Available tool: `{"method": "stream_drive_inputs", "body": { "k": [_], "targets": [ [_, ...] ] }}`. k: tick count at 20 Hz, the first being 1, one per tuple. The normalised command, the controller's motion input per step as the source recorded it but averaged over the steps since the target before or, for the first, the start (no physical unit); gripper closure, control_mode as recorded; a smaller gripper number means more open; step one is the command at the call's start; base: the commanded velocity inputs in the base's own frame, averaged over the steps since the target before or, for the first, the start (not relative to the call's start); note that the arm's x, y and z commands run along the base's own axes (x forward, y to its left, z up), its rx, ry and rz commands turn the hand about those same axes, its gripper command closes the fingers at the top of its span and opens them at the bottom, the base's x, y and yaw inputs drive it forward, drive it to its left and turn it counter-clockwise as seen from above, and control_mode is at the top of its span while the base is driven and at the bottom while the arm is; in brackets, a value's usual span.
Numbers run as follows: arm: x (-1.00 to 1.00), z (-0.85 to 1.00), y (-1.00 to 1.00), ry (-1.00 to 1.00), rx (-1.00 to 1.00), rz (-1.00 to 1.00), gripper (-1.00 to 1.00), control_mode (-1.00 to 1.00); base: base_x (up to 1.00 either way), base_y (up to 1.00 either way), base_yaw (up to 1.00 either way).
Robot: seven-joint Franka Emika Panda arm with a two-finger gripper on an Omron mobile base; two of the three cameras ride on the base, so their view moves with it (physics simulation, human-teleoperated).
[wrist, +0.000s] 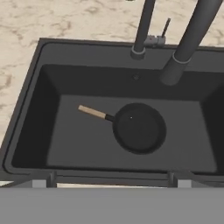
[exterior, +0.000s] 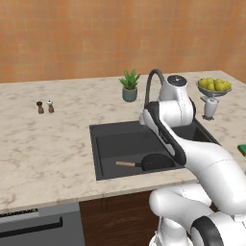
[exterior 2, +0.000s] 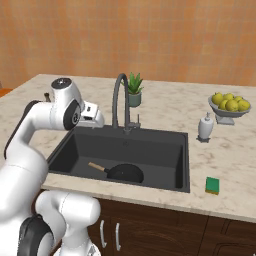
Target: Pick the pan and sponge and place them into the sink. Then turn on the water.
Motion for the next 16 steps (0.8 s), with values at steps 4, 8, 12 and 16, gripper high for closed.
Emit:
{"method": "stream_drive_inputs", "body": {
  "k": [4,8,12,16],
  "targets": [
    [-0.01,0.0,0.11,-0.02,0.0,0.08,-1.0,-1.0,0.0,0.0,0.0],
    [-0.01,0.0,0.1,0.0,0.0,0.07,-1.0,-1.0,0.0,0.0,0.0],
    [-0.09,0.0,0.0,0.0,0.0,0.05,-1.0,-1.0,0.0,0.0,0.0],
    [-0.08,0.0,0.0,0.0,0.0,0.0,-1.0,1.0,-0.28,-0.07,-0.01]
  ]
}}
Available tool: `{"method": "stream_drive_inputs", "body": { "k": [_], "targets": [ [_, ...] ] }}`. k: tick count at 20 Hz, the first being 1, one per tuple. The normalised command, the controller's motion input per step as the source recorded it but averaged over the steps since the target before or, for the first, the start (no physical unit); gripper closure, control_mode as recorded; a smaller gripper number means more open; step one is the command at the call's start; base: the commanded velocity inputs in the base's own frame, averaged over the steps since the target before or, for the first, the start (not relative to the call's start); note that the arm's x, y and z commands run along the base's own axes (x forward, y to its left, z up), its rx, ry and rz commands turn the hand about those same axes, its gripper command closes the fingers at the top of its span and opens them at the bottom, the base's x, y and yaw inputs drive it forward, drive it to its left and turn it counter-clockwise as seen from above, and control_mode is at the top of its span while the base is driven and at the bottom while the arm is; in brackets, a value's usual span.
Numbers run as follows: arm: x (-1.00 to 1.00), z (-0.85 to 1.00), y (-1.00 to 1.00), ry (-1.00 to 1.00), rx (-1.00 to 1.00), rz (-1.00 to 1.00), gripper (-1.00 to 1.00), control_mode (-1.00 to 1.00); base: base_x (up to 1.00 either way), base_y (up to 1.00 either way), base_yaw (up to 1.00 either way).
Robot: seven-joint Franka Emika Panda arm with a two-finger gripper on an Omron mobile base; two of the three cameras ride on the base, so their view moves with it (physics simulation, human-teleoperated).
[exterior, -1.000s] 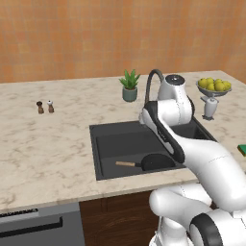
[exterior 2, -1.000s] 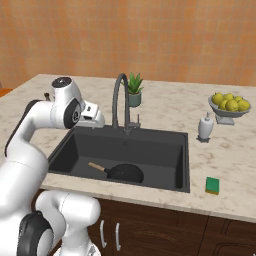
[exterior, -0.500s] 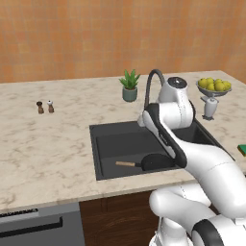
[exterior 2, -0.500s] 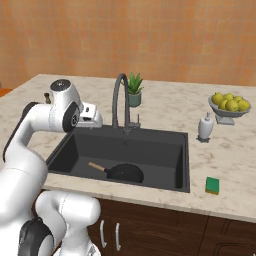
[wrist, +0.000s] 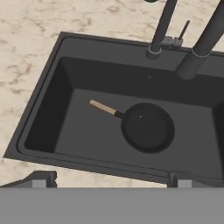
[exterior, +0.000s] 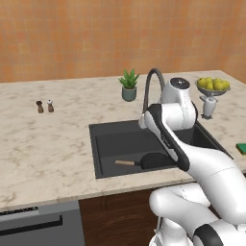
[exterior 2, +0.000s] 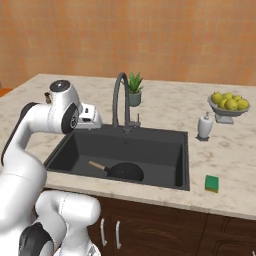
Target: Pick the pan and sponge and place them into the sink. Then turn on the water.
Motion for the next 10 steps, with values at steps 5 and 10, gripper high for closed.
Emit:
{"method": "stream_drive_inputs", "body": {
  "k": [5,10],
  "targets": [
    [0.0,0.0,0.0,0.0,0.0,0.0,-1.0,1.0,-0.3,-0.3,-0.1],
    [0.0,0.0,0.0,0.0,0.0,0.0,-1.0,1.0,0.01,-0.42,-0.03]
  ]
}}
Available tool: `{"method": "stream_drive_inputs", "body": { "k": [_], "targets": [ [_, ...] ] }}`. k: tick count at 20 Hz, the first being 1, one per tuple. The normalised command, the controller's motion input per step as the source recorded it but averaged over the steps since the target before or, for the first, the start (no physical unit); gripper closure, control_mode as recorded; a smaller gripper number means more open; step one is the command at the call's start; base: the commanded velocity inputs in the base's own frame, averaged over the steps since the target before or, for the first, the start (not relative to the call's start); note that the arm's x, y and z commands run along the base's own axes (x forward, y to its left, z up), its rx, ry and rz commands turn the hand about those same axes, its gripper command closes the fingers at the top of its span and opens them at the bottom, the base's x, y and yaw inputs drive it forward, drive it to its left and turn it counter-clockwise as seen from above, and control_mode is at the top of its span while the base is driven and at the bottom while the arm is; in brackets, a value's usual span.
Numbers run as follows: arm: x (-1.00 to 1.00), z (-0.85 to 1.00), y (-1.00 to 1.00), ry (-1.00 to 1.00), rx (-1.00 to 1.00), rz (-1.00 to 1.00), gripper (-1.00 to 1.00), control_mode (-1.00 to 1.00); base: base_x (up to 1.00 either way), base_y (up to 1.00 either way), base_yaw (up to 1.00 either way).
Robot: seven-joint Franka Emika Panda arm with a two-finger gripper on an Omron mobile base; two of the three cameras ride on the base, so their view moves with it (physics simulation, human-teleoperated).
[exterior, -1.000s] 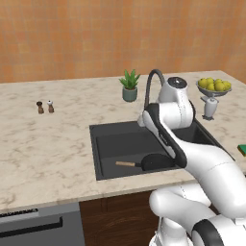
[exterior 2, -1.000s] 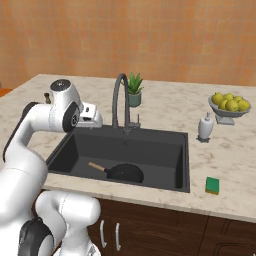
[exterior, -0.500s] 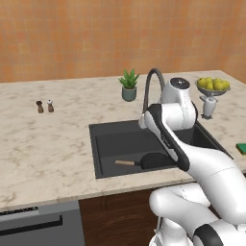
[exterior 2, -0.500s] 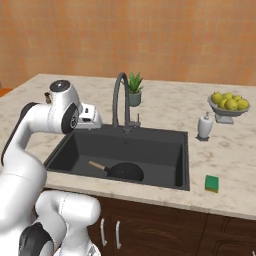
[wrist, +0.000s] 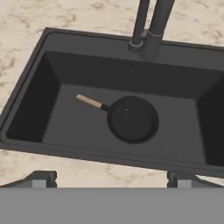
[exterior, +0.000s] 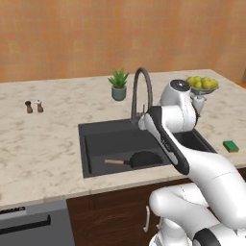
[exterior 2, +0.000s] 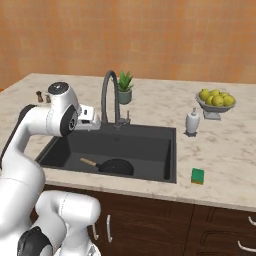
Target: Pick the pan and sponge and place them into the sink. Then turn on the water.
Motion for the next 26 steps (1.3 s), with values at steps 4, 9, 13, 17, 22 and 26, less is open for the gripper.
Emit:
{"method": "stream_drive_inputs", "body": {
  "k": [4,9,13,17,22,26],
  "targets": [
    [0.0,0.0,0.0,0.0,0.0,0.0,-1.0,1.0,0.05,-0.43,-0.02],
    [0.0,0.0,0.0,0.0,0.0,0.0,-1.0,1.0,0.19,-0.32,-0.01],
    [0.0,0.0,0.0,0.0,0.0,0.0,-1.0,1.0,0.42,-0.16,0.0],
    [0.0,0.0,0.0,0.0,0.0,0.0,-1.0,1.0,0.68,-0.16,0.0],
    [0.0,0.0,0.0,0.0,0.0,0.0,-1.0,1.0,0.44,-0.32,0.0],
    [0.0,0.0,0.0,0.0,0.0,0.0,-1.0,1.0,0.11,-0.37,-0.03]
  ]
}}
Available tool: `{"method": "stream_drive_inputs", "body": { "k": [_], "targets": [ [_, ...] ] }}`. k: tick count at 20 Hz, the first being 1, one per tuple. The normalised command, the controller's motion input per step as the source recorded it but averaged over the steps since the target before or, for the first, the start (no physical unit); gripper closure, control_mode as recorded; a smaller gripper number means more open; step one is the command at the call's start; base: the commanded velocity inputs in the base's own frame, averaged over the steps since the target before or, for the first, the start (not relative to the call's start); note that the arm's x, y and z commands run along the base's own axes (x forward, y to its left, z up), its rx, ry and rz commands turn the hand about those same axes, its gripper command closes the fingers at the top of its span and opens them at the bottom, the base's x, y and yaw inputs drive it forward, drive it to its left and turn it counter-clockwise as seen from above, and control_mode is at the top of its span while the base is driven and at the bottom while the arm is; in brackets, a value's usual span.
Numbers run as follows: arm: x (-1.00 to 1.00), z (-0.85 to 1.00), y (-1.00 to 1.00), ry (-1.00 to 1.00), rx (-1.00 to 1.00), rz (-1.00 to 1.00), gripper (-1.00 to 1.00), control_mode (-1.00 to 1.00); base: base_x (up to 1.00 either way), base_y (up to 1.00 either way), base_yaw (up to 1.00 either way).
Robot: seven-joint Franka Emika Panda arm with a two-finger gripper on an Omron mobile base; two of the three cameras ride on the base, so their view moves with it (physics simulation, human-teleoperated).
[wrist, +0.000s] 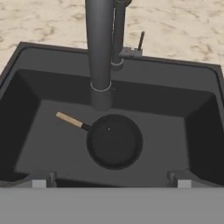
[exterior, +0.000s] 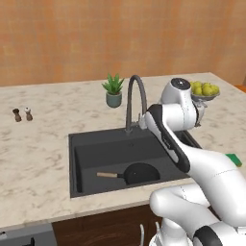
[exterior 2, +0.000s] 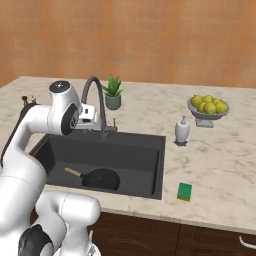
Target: Pick the pan and sponge and place them into the sink. Then turn on the water.
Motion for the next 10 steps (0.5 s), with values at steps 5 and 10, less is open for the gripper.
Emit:
{"method": "stream_drive_inputs", "body": {
  "k": [5,10],
  "targets": [
    [0.0,0.0,-0.57,0.02,0.01,-0.11,-1.0,-1.0,0.0,0.0,0.0],
    [0.0,-0.01,-0.92,0.12,0.0,-0.16,-1.0,-1.0,0.0,0.0,0.0]
  ]
}}
